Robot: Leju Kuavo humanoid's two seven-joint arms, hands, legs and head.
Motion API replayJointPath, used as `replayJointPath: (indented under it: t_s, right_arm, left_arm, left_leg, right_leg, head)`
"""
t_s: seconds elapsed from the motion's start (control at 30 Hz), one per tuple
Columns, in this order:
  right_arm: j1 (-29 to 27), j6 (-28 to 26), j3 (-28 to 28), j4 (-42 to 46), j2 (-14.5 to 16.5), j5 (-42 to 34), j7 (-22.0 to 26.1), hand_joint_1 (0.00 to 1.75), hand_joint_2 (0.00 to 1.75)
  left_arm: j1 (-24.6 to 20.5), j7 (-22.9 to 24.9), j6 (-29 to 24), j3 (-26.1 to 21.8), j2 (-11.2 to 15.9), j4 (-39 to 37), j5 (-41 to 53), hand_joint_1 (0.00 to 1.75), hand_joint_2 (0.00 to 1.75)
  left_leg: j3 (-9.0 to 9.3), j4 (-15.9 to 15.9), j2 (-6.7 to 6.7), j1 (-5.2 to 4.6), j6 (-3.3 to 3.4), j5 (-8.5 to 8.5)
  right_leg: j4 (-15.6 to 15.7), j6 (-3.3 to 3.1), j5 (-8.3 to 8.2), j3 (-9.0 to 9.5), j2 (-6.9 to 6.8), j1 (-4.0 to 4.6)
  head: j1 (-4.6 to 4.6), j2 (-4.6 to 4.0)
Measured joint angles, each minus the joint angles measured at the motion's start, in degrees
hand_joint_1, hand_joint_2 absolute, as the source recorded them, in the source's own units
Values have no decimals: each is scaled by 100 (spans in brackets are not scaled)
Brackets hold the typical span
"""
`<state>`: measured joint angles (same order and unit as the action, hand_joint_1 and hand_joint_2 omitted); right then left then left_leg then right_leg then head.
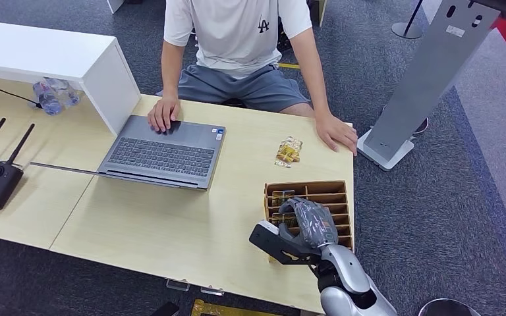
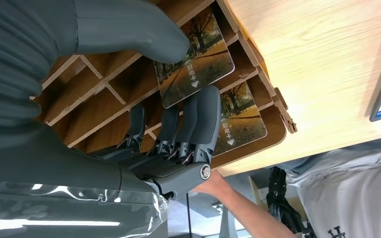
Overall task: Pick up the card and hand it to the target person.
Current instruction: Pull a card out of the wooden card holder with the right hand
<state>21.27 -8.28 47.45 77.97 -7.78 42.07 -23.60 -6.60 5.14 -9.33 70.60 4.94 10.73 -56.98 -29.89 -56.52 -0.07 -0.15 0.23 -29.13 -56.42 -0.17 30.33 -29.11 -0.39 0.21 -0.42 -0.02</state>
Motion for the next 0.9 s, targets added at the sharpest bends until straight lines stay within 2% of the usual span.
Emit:
replayJointPath:
  t_s: [0.13,0.27,0.33,0.47,0.73,0.9]
  right_arm:
    - [3,-2,0,-11,4,0,3,91,175]
    - [6,-5,2,-26,5,-5,10,77,175]
    - [5,-5,2,-29,4,-11,11,76,175]
    - [5,5,4,-39,4,-36,10,78,175]
    - [5,13,13,-122,9,-144,31,96,175]
    - [27,6,10,-185,27,-160,50,100,175]
  left_arm:
    - [2,0,3,0,0,0,-2,0,0]
    - [2,0,7,0,0,0,-3,0,0]
    - [2,0,7,0,0,0,-4,0,0]
    - [2,1,8,0,0,0,-4,0,0]
    - [2,0,8,0,0,0,-4,0,0]
    - [0,-16,7,0,0,0,-4,0,0]
  left_leg:
    - [0,0,0,0,0,0]
    - [0,0,0,0,0,0]
    - [0,0,0,0,0,0]
    - [0,0,0,0,0,0]
    - [2,0,0,0,0,0]
    - [3,0,0,0,0,1]
  right_leg:
    - [0,0,0,0,0,0]
    - [0,0,0,0,0,0]
    - [0,0,0,0,0,0]
    - [0,0,0,0,0,0]
    - [0,0,0,1,0,0]
    - [0,0,0,3,0,0]
  head:
    - [0,0]
    - [0,0]
    - [0,0]
    - [0,0]
    - [0,0]
    - [0,0]
